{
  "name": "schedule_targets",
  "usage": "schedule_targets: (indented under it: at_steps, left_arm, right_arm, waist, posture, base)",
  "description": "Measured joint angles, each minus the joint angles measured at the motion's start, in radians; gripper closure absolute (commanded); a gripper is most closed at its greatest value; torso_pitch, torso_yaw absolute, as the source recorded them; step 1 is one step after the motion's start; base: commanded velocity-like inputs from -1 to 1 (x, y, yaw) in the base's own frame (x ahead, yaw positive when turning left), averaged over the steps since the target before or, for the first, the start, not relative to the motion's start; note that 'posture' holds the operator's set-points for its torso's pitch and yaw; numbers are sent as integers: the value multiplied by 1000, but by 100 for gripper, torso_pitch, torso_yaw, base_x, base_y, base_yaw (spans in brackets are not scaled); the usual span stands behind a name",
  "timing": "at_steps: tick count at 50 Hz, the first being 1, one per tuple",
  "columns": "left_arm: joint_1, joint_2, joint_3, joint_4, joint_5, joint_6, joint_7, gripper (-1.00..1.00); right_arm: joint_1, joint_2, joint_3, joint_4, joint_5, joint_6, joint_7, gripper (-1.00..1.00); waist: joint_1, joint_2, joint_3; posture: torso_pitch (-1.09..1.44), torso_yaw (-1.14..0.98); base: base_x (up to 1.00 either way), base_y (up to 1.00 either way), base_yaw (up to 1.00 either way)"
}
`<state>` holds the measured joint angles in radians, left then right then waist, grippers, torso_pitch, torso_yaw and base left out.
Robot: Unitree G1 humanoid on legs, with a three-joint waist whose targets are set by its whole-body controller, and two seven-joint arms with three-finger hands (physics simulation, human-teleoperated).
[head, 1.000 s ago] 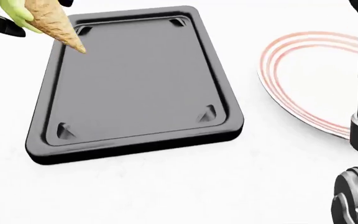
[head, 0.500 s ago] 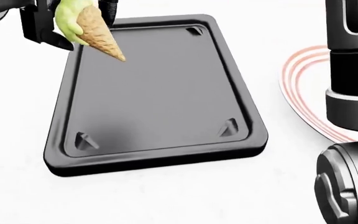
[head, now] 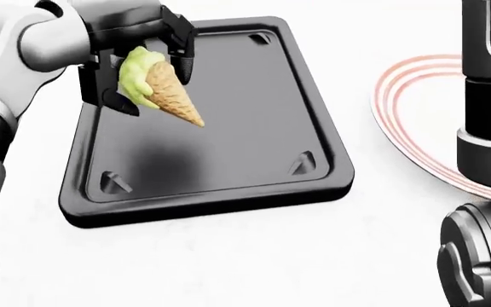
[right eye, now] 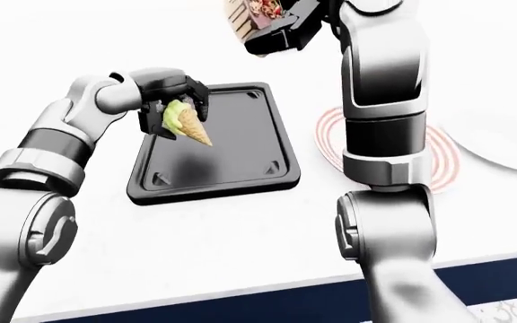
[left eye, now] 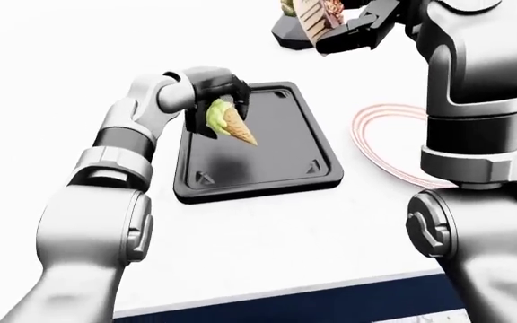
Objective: Move the dessert items from the plate to the tray.
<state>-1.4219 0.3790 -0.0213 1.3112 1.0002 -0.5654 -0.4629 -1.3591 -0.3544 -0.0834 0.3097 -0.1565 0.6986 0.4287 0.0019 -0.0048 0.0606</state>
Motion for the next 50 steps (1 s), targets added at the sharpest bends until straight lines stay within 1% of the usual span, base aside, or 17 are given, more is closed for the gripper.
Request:
schedule_targets:
  at_steps: [1,4,5,9,13,14,17,18,19,20,21,31,36,39,43,46,50]
  left_arm:
    - [2,0,-1,1,2,2,-5,64]
    - [13,0,-8,2,11,4,-21,69]
    - [17,0,-9,2,14,5,-25,63]
    - [24,0,-11,8,25,9,-31,64]
    - [25,4,-11,4,32,9,-33,56]
    - [26,6,-11,2,34,9,-34,40]
    - [25,13,-13,2,43,14,-36,20]
    - [24,14,-12,3,46,15,-36,0]
    - [24,16,-13,2,49,16,-34,-11]
    - [24,18,-14,2,53,17,-32,-73]
    - [24,20,-16,2,57,16,-30,-100]
    - [-6,50,-8,-1,91,29,-25,-100]
    - [-86,89,47,7,58,78,-6,-100]
    - [-150,134,82,-27,11,129,15,-100]
    - [-191,205,116,-90,-55,197,34,-100]
    - [-183,246,145,-160,-101,284,26,-100]
    - [-123,248,193,-349,-194,464,-13,-100]
  right_arm:
    - [0,-1,-1,-3,0,1,-1,100]
    - [-1,-3,-4,-10,2,4,-3,100]
    - [-2,-4,-4,-12,3,5,-3,100]
    - [-4,-5,-3,-13,5,7,-3,100]
    - [0,-3,0,-11,7,3,-4,100]
    - [1,-3,1,-9,7,3,-3,100]
    - [4,-3,0,-9,9,4,-4,100]
    - [5,-3,-1,-9,9,5,-4,100]
    - [6,-4,-1,-11,9,5,-5,100]
    - [8,-4,-1,-13,9,4,-6,100]
    - [10,-3,-2,-17,9,5,-7,100]
    - [7,-1,2,-12,10,5,-3,100]
    - [-10,6,10,29,3,-28,-5,100]
    - [-29,13,27,94,-9,-60,-5,100]
    - [-52,13,55,198,-47,-118,10,100]
    - [-99,12,87,329,-110,-167,35,100]
    - [-192,30,124,563,-213,-281,51,100]
  waist:
    - [0,0,0]
    - [-1,0,0]
    - [0,0,0]
    - [-1,-2,0]
    - [0,-4,-1]
    - [0,-4,-1]
    - [1,-4,-2]
    - [1,-4,-2]
    - [2,-4,-3]
    - [2,-4,-3]
    - [2,-4,-3]
    - [1,-3,-4]
    - [-5,-4,3]
    - [-8,0,3]
    - [-10,13,-2]
    - [-14,23,-4]
    - [-20,32,1]
  posture:
    - [0,0]
    - [0,0]
    - [0,0]
    - [0,0]
    - [0,0]
    - [0,0]
    - [0,0]
    - [0,0]
    - [0,0]
    - [0,0]
    - [0,0]
    - [0,0]
    - [0,0]
    - [0,0]
    - [0,0]
    - [0,0]
    - [0,0]
  base:
    - [0,0,0]
    - [0,0,0]
    - [0,0,0]
    - [0,0,0]
    - [0,0,0]
    - [0,0,0]
    - [0,0,0]
    - [0,0,0]
    - [0,0,0]
    - [0,0,0]
    - [0,0,0]
    - [0,0,0]
    - [0,0,0]
    - [0,0,0]
    - [0,0,0]
    - [0,0,0]
    - [0,0,0]
